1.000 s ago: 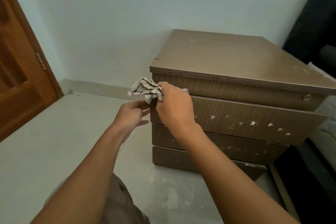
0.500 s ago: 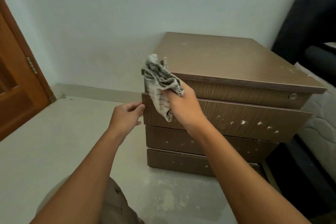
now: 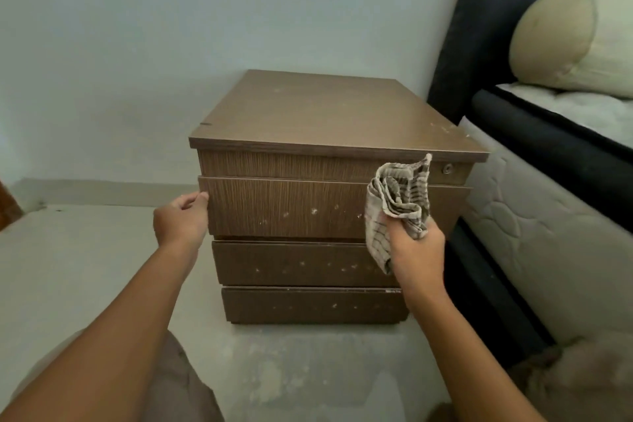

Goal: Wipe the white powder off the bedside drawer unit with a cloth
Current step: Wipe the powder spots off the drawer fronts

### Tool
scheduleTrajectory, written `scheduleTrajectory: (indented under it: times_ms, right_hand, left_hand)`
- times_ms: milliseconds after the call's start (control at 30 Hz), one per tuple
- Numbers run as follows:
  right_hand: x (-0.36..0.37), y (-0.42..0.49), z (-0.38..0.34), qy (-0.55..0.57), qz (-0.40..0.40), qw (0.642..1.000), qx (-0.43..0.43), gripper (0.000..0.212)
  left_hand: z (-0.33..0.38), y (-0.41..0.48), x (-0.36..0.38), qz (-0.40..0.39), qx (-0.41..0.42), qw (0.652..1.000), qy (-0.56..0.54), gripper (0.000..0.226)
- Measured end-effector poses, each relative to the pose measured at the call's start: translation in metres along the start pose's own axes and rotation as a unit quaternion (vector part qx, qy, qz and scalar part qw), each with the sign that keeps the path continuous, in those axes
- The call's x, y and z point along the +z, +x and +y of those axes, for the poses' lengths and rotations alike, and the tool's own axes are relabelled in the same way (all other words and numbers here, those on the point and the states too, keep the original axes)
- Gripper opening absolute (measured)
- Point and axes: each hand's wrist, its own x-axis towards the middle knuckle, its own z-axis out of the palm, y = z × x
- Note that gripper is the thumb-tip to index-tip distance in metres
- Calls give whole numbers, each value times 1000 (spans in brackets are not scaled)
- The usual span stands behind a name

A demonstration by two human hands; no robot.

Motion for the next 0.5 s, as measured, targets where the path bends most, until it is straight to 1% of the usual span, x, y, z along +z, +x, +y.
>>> scheduleTrajectory:
  times_ms: [100, 167, 300, 400, 500]
  right_hand:
    - [-25, 6, 10, -36, 96, 994, -30, 17]
    - [-39, 12, 19, -44, 155, 987, -20, 16]
    - [-59, 24, 34, -33, 269, 963, 5, 21]
    - [-66, 32, 43, -19, 309, 951, 17, 23]
    - [-63, 40, 54, -15, 324, 946, 19, 27]
  left_hand:
    - [7, -4, 8, 27, -26, 999, -11, 28]
    - [11, -8, 14, 44, -43, 998, -17, 26]
    - [15, -15, 22, 65, -62, 995, -33, 30]
    - [14, -16, 24, 70, -60, 995, -35, 31]
    - [13, -15, 21, 57, -51, 997, -27, 31]
